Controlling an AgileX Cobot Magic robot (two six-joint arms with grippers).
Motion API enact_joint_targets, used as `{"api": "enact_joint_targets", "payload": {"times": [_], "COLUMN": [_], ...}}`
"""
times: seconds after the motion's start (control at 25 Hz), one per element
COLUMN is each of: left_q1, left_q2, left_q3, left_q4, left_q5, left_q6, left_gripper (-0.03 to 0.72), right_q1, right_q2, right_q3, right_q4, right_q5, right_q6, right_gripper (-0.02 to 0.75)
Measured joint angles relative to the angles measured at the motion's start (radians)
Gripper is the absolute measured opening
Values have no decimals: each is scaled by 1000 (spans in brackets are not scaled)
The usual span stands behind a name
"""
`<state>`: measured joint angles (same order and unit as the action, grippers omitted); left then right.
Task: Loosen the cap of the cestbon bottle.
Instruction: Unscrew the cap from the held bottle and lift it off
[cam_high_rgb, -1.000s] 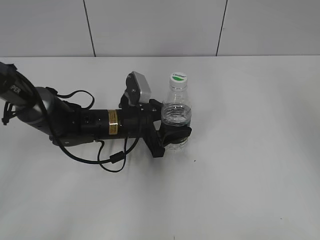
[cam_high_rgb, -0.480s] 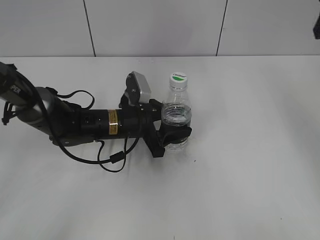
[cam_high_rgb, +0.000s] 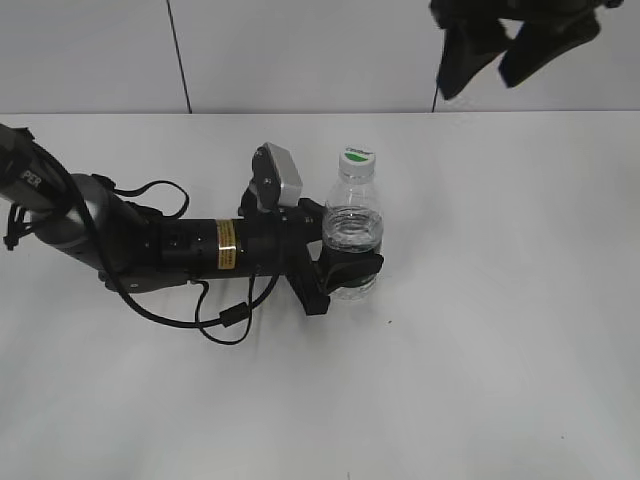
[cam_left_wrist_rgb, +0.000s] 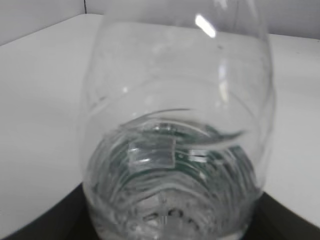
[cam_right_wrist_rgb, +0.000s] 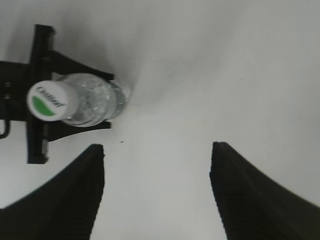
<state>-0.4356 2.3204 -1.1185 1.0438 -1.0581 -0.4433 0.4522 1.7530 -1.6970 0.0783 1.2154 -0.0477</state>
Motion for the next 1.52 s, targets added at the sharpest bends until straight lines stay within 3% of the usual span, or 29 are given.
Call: {"api": "enact_joint_targets", "payload": {"times": [0.28,0.6,1.52], "left_q1": [-1,-1,-1], "left_q2": [0,0,0], "left_q3": [0,0,0], "left_q4": [0,0,0], "left_q5": [0,0,9], "left_q6": [1,3,3], "left_gripper": [412,412,412], "right_q1": [72,146,153], "right_q2": [75,156,252], "right_q3": [-42,-125,-126], "right_q4": [78,53,28], "right_q5": [4,4,4], "right_q6": [0,-18,-34], "right_gripper": [503,503,461]}}
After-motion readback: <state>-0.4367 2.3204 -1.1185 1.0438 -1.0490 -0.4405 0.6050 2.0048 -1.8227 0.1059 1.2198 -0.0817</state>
